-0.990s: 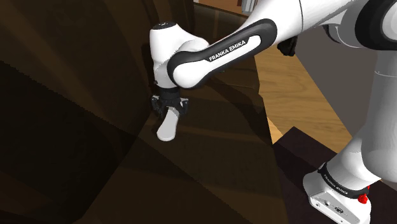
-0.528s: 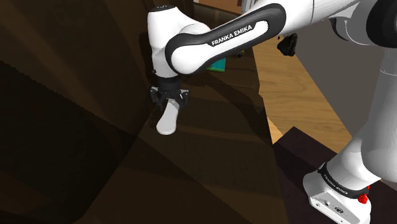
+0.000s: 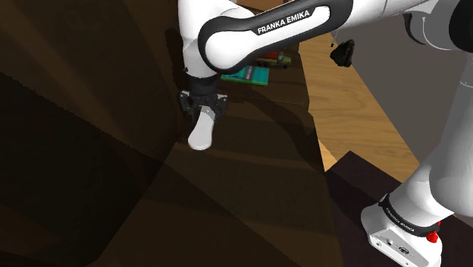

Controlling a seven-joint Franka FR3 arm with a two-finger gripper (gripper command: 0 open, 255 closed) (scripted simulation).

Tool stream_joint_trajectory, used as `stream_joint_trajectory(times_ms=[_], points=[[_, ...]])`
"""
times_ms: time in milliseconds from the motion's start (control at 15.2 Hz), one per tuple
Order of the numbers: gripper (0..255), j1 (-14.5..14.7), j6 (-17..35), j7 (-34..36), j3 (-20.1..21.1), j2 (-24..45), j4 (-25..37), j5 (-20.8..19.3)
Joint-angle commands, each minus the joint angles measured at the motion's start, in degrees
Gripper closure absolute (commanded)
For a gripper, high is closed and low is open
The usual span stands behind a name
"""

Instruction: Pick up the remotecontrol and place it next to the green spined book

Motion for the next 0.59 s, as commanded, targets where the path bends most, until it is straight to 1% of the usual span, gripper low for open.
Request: stream_joint_trajectory(times_ms=[0, 528], points=[[255, -2.2, 0.7, -2.6, -0.3, -1.8, -2.2, 1.1], [255, -10.5, 2.7, -13.8, -2.8, -7.0, -8.3, 4.5]])
